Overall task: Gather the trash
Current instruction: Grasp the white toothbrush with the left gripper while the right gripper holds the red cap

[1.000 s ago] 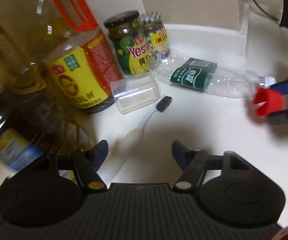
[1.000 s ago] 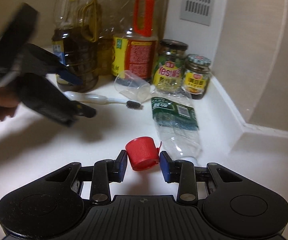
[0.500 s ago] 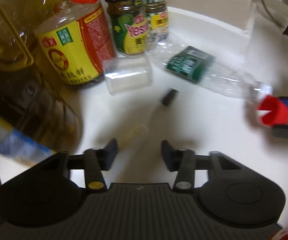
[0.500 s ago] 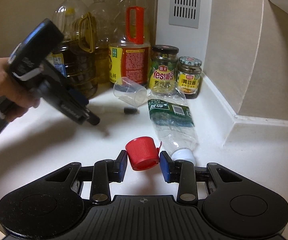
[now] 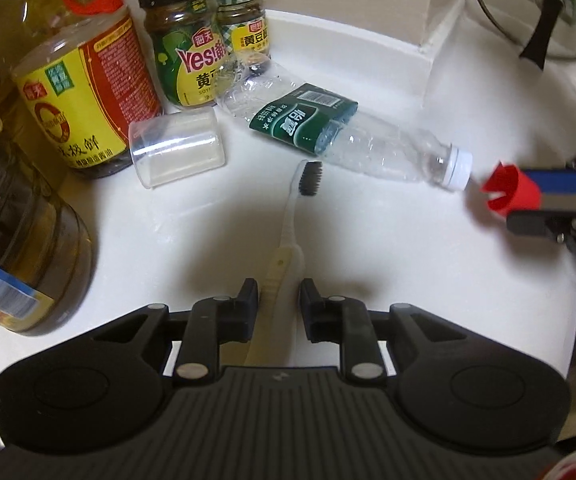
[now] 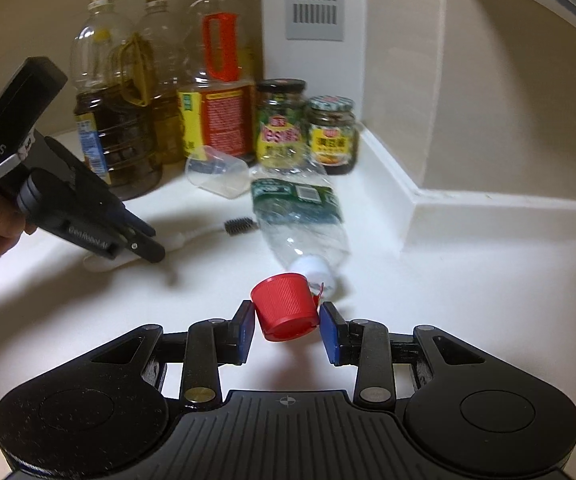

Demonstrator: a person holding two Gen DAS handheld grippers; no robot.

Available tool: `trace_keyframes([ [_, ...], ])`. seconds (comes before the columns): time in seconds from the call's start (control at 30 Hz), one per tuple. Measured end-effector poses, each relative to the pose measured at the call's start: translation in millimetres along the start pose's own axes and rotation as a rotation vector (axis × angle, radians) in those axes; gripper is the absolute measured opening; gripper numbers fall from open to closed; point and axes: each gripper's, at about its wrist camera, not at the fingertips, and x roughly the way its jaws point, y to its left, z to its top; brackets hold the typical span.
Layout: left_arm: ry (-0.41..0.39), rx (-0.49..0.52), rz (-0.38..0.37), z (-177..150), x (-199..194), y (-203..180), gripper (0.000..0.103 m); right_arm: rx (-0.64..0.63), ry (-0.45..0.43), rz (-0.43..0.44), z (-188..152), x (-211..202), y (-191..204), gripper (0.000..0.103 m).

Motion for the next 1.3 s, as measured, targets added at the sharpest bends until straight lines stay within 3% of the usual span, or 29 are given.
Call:
trace_keyframes([
  [0.07,-0.005,-0.002,-0.008,1,0,-2,0.021,0.012,0.000,-0.002,-1,-2,-2,0.036],
  [0.17,-0.026,-0.017,-0.008,3,4,-4,0.036,0.027,0.000,0.000,-2,-3,-4,0.036],
  [0.23,-0.031,-0.050,-0.023,4,6,-3,0.036,0.038,0.000,0.004,-2,-4,-4,0.036],
  [0.27,-0.033,-0.051,-0.023,4,6,-4,0.032,0.042,-0.001,0.005,-2,-5,-4,0.036],
  [0.3,-0.034,-0.052,-0.025,3,5,-6,0.021,0.046,-0.001,0.006,-3,-6,-4,0.035],
  [0.33,-0.035,-0.059,-0.031,2,3,-7,0.018,0.051,0.000,0.007,-3,-7,-5,0.035],
  [0.63,-0.103,-0.313,-0.032,-43,-34,-40,0.018,0.086,0.019,0.047,-12,-21,-18,0.035],
  [0.9,-0.150,-0.507,0.030,-81,-64,-86,0.018,0.054,0.044,0.112,-24,-27,-25,0.035],
  [1.07,-0.173,-0.540,0.033,-99,-81,-109,0.018,0.032,0.063,0.128,-33,-39,-19,0.035],
  [1.3,-0.192,-0.480,-0.061,-127,-106,-133,0.018,0.099,0.055,0.062,-56,-86,1,0.035],
])
